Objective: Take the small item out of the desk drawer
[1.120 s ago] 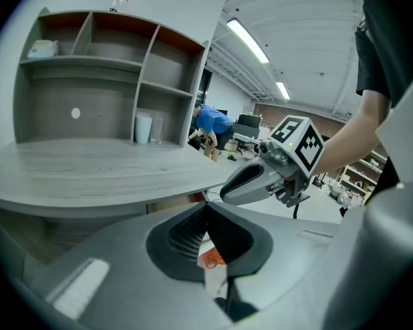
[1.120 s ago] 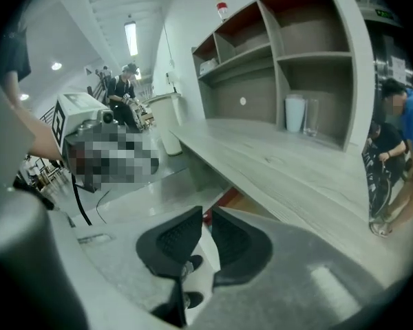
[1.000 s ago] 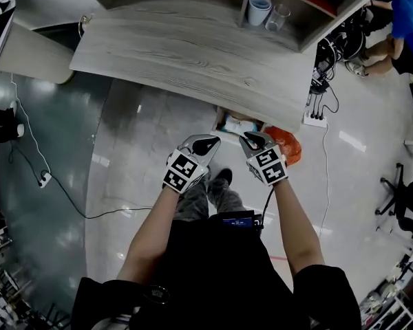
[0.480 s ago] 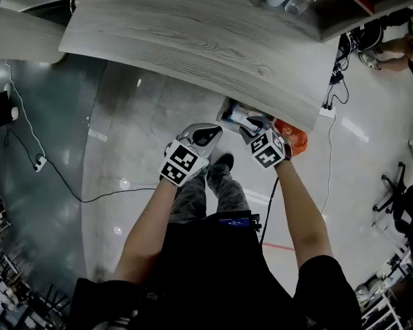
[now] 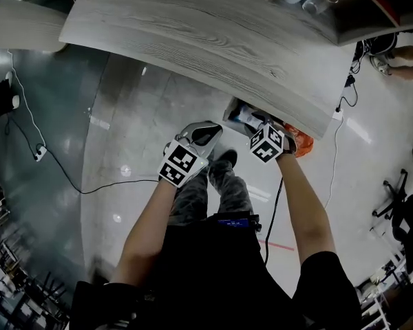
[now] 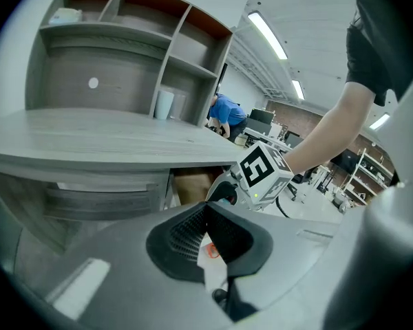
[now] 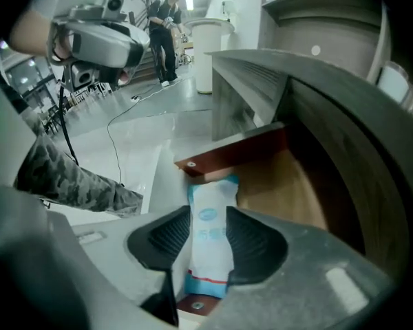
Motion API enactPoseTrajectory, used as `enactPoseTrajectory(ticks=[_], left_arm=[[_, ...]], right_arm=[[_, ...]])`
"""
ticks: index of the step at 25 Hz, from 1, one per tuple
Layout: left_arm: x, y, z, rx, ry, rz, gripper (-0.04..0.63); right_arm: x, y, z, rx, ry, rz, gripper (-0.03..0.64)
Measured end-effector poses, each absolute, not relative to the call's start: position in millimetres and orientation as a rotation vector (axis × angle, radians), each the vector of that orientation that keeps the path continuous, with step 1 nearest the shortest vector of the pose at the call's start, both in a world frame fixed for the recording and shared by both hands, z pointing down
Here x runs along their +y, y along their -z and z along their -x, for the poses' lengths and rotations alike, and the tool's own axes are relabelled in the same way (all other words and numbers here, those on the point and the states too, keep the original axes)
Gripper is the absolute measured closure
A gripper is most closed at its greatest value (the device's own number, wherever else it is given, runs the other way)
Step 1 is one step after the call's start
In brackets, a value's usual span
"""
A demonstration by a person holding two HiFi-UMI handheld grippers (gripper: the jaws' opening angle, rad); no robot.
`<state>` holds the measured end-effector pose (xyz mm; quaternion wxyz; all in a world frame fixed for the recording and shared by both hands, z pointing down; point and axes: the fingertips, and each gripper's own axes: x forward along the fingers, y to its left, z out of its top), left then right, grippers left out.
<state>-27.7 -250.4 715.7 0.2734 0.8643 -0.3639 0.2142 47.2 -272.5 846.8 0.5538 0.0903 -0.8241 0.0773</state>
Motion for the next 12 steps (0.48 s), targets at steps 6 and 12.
enactPoseTrajectory(ticks=[6, 12], left_arm=[[-253, -720, 39, -1.004, -0.571, -2.299, 0.595], [-250, -722, 44, -1.014, -0.572, -2.286, 0.595]], right_arm=[[-275, -864, -46, -1.907, -0.136, -0.174, 0.437], [-277, -876, -45, -1.868, -0.098, -0.158, 0.417]])
